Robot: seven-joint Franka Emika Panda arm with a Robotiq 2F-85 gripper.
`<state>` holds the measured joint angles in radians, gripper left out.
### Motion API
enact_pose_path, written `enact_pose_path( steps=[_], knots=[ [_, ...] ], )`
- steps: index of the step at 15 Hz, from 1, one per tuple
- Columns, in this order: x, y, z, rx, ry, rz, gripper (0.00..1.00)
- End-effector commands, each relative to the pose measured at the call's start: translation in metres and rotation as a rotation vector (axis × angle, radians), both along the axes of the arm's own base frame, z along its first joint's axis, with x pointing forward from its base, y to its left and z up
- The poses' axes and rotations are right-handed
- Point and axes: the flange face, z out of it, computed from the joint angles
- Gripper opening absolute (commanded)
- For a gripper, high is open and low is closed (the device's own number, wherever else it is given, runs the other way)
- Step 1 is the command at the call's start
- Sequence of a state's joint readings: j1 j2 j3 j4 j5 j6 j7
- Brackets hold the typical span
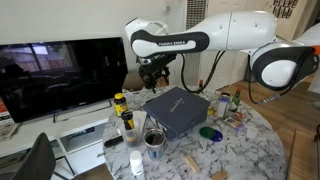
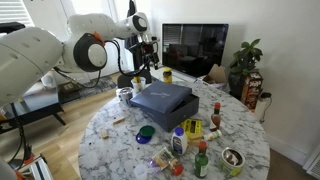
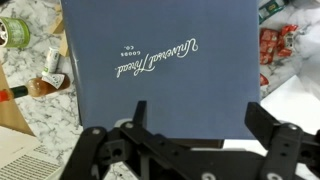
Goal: Close the grey box
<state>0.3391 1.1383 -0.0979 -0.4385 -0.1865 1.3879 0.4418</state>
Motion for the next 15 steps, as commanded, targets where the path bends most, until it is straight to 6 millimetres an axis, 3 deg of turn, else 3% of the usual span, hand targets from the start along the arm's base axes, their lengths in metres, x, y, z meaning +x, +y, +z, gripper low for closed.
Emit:
enact_pose_path(
  steps=[1, 4, 8, 15],
  knots=[
    [0.012, -0.052, 0.03, 0.19, 0.012, 0.003, 1.0],
    [0.017, -0.096, 0.039, 0.33, 0.038, -0.006, 1.0],
    [0.022, -0.139, 0.032, 0.52, 0.072, -0.004, 1.0],
    [0.028, -0.183, 0.008, 0.821, 0.088, 0.002, 1.0]
  ],
)
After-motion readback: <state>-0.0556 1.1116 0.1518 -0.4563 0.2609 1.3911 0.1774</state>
